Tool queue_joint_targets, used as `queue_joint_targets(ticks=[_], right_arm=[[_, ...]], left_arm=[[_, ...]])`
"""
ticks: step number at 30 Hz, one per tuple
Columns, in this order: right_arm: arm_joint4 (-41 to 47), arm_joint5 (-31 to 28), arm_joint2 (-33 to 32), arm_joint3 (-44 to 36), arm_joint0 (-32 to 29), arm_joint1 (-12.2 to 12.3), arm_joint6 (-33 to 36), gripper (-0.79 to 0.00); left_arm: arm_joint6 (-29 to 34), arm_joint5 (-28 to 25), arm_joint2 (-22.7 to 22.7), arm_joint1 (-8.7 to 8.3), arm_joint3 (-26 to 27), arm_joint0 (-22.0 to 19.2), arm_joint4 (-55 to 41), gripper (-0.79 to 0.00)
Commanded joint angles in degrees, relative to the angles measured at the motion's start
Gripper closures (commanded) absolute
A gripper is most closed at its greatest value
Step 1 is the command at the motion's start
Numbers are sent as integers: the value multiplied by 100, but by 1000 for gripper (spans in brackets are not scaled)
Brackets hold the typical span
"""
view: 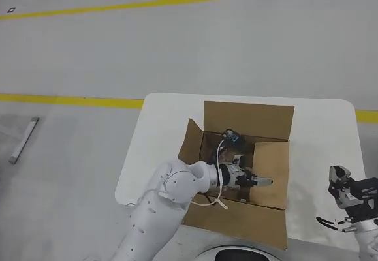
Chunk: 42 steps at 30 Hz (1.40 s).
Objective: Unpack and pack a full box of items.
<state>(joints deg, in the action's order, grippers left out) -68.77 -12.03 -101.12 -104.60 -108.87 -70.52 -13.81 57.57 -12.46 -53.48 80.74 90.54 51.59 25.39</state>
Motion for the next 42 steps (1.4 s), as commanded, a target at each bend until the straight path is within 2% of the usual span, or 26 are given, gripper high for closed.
queue_joint_targets(ticks=[1,9,15,21,30,42], right_arm=[[-220,92,35,18,14,0,-30,0],[-410,148,378,526,255,-30,-54,0],[-616,88,660,728,354,-47,-40,0],[-762,72,875,850,473,-61,-52,0],[-825,14,1065,917,547,-72,-31,0],[-815,-54,1186,872,531,-75,6,0]], left_arm=[[-67,75,181,67,-427,-169,-337,-785],[-233,155,661,345,-2175,-824,-1424,-785],[-470,59,803,451,-2874,-1108,-1511,-785],[-508,-60,883,527,-3303,-1200,-1742,-785],[-358,-237,1028,647,-3658,-1260,-2163,-785],[-100,-629,1046,752,-3799,-1312,-2802,-785]])
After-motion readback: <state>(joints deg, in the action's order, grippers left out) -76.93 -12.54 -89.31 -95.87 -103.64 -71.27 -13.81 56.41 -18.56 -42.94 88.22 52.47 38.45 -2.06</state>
